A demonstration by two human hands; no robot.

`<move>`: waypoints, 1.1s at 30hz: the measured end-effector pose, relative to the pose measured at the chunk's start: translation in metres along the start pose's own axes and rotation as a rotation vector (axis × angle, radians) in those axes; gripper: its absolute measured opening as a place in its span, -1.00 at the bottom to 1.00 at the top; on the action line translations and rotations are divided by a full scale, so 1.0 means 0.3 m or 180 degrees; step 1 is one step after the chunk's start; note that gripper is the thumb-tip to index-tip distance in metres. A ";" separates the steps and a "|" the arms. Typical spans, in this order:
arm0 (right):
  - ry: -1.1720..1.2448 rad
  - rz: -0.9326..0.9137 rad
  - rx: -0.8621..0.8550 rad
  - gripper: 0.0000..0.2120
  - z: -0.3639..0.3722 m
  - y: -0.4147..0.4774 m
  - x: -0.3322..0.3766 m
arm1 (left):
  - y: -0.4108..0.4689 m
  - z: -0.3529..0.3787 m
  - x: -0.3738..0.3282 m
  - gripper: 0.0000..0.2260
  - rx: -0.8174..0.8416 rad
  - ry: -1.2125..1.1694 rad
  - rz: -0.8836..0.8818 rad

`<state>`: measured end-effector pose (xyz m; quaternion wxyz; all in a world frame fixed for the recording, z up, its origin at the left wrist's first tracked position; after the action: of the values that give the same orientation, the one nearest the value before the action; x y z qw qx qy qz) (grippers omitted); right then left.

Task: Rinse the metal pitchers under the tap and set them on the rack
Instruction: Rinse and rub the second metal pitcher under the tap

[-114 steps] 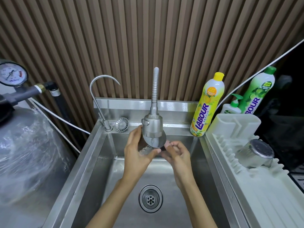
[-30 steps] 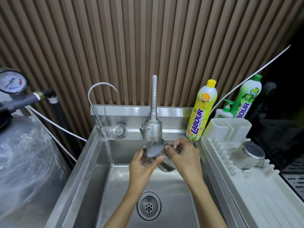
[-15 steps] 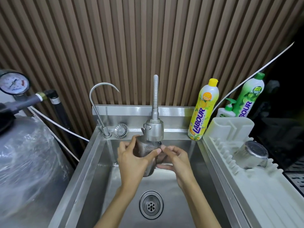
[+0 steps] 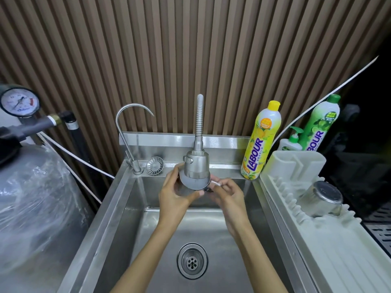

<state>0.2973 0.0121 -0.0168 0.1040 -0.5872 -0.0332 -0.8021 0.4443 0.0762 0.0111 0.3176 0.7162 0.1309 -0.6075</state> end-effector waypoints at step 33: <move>-0.3778 -0.2276 0.0273 -0.81 0.161 0.017 0.109 | -0.003 0.154 0.408 -0.74 0.1055 0.0800 -0.1964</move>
<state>0.3340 0.0116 0.0287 -0.1793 -0.8749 -0.3076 -0.3283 0.4354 0.0244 -0.1085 -0.0193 0.7537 0.2784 -0.5950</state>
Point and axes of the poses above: each hand's wrist, its own y-axis towards the middle knuckle, its own z-axis out of the palm, x = y × z, the point moved 10 cm from there along y, towards the middle knuckle, and after that the axes turned 4 degrees about -x, right-handed, at the moved point
